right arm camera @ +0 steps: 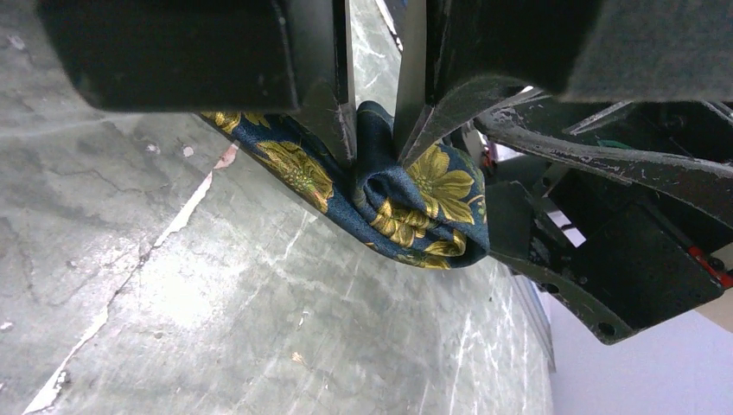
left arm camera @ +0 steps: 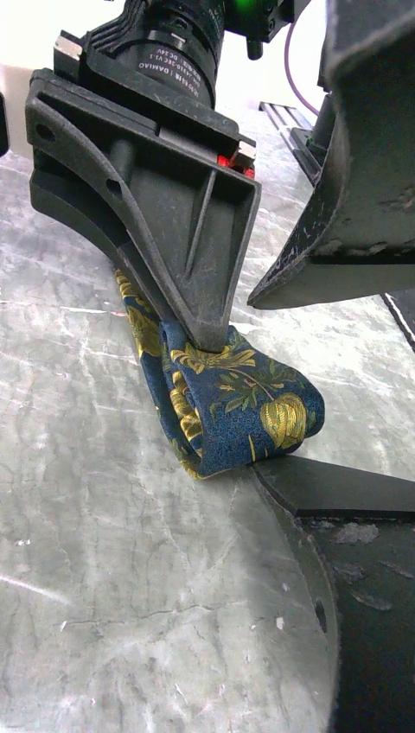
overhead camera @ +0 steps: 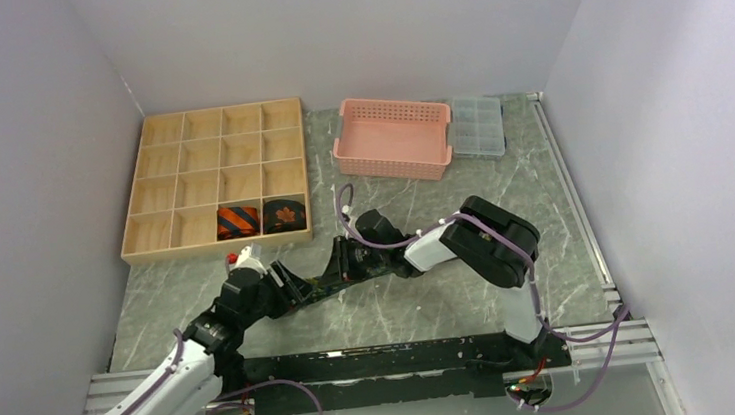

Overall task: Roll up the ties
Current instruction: Roll the tie at the center of the board.

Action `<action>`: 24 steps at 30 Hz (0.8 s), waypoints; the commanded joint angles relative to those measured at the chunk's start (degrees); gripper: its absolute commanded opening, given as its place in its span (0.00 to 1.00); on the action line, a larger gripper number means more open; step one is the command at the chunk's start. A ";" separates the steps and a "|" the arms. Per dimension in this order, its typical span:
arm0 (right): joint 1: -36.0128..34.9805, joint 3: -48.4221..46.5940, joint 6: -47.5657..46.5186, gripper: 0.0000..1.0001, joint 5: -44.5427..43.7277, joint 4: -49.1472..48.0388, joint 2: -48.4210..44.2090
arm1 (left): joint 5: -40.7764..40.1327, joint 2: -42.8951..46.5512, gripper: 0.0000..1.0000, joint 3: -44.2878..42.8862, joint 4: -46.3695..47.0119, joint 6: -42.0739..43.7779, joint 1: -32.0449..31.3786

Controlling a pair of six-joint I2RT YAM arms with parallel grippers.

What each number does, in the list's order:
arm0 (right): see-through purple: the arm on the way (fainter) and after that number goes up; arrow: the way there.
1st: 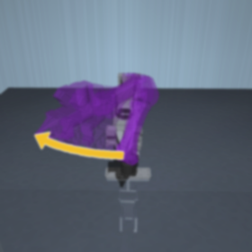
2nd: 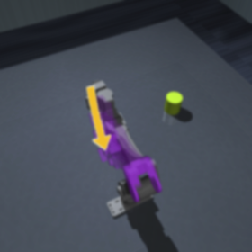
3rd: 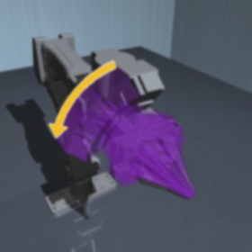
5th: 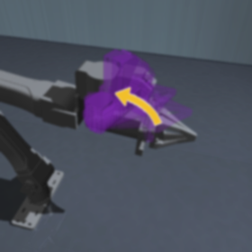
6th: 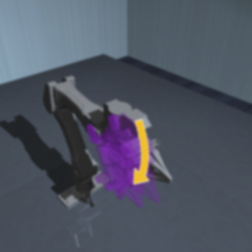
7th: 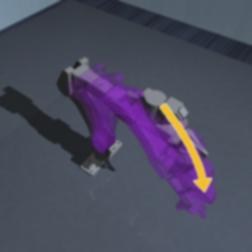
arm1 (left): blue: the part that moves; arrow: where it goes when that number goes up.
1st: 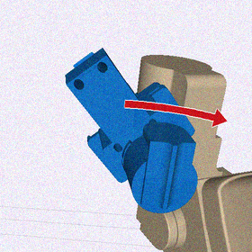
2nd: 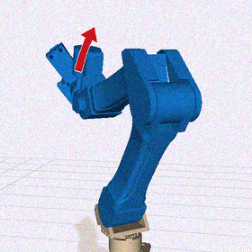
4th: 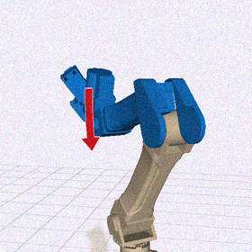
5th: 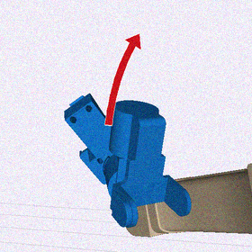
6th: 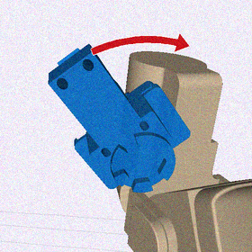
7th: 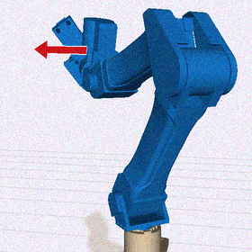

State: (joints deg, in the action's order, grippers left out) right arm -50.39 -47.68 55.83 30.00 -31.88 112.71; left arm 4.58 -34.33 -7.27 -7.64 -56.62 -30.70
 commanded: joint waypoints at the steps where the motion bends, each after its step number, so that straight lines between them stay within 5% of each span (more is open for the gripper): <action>1: -0.37 1.17 1.06 0.25 -0.14 -2.21 1.82 | -0.77 2.18 0.66 -0.67 -2.61 1.23 0.20; 11: -0.34 1.89 -1.44 0.22 -0.62 -1.74 2.15 | 1.78 -2.57 0.50 -1.63 2.43 1.85 1.27; 24: -0.28 2.56 -1.82 0.20 0.68 -3.86 2.24 | 6.08 -0.33 0.58 0.50 5.22 -1.12 4.68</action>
State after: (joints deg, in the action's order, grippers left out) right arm -50.39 -46.37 56.21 30.65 -36.10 113.71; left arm 7.70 -36.67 -7.27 -6.39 -56.34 -27.55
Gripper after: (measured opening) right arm 0.207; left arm 0.574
